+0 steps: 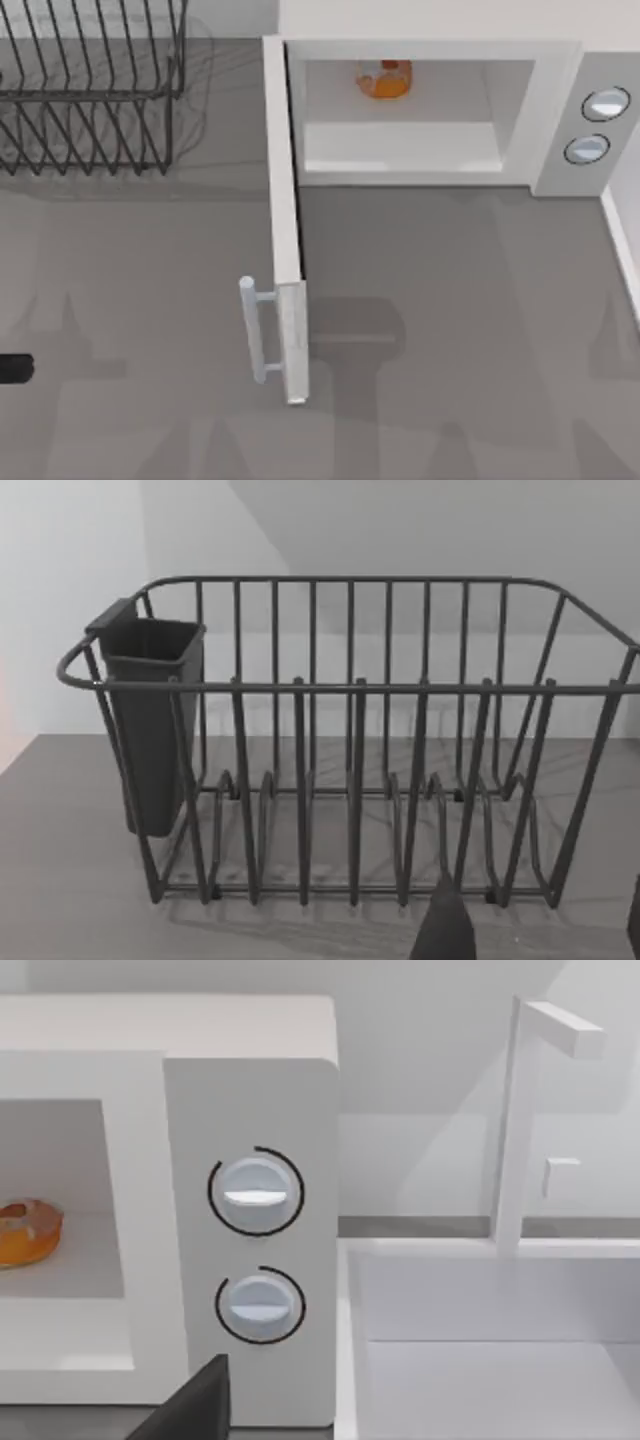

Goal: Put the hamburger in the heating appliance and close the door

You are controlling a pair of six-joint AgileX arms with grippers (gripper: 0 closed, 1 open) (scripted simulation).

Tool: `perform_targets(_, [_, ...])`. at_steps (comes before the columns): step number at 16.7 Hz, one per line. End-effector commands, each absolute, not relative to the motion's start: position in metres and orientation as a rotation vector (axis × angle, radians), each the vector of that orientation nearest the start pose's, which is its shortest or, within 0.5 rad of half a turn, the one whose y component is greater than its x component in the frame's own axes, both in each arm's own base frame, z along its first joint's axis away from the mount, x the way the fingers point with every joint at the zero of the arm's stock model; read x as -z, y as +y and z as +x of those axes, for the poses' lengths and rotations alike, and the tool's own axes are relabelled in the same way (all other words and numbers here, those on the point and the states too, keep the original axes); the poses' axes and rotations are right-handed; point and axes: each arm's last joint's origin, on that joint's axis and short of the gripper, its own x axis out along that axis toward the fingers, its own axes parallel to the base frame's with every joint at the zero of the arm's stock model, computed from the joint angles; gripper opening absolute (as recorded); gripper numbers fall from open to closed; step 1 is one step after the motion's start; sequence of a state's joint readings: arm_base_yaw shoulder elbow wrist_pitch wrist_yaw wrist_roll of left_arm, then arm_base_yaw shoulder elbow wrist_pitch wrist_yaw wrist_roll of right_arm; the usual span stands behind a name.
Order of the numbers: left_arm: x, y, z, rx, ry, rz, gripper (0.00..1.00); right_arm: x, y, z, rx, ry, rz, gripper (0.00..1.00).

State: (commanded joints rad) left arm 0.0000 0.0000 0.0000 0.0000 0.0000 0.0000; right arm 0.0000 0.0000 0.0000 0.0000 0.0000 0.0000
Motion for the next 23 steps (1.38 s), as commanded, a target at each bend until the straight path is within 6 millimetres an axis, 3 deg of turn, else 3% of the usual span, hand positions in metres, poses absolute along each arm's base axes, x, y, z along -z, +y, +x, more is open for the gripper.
perform_targets(2, [-0.160,-0.001,0.106,0.000,0.000,0.000,0.02,-0.160,-0.001,0.106,0.000,0.000,0.000,1.00])
perform_targets(3, [-0.160,-0.001,0.106,0.000,0.000,0.000,0.00,-0.160,-0.001,0.106,0.000,0.000,0.000,1.00])
perform_targets(23, [-0.156,-0.009,0.095,-0.001,0.000,0.000,0.00,-0.160,-0.001,0.106,0.000,0.000,0.000,1.00])
